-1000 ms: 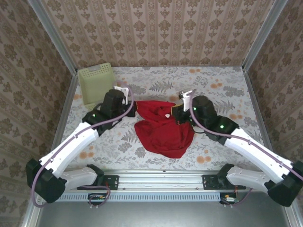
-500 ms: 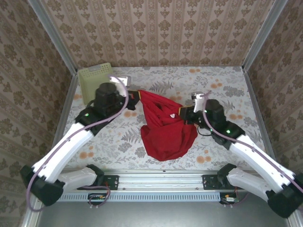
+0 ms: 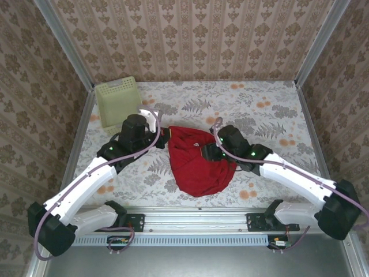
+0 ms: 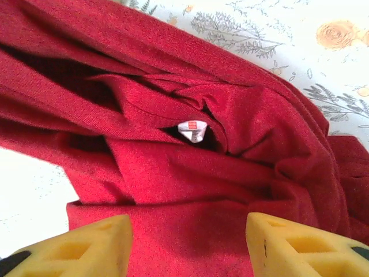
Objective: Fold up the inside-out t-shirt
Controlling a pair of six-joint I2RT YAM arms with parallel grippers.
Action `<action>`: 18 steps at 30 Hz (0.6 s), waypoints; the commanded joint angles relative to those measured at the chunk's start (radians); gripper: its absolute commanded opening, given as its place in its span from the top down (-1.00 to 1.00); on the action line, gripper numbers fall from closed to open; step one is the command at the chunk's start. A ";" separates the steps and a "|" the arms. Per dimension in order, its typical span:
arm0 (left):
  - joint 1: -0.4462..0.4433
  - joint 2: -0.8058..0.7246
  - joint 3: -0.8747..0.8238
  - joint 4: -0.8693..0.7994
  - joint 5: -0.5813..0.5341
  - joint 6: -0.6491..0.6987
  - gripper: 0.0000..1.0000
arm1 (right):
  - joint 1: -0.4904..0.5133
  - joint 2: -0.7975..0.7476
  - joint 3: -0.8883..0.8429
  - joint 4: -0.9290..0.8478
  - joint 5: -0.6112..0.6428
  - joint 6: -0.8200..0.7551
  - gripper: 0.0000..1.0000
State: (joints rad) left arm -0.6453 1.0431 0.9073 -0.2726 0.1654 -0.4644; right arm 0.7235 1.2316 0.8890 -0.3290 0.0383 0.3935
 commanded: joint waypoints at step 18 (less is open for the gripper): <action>-0.020 -0.086 -0.034 0.018 0.029 -0.013 1.00 | -0.027 0.515 0.259 0.144 0.074 -0.112 -0.36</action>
State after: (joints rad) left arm -0.6609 0.9798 0.8700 -0.2684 0.1772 -0.4709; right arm 0.7059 1.7081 1.1049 -0.2188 0.0673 0.2897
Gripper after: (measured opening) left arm 0.042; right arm 0.681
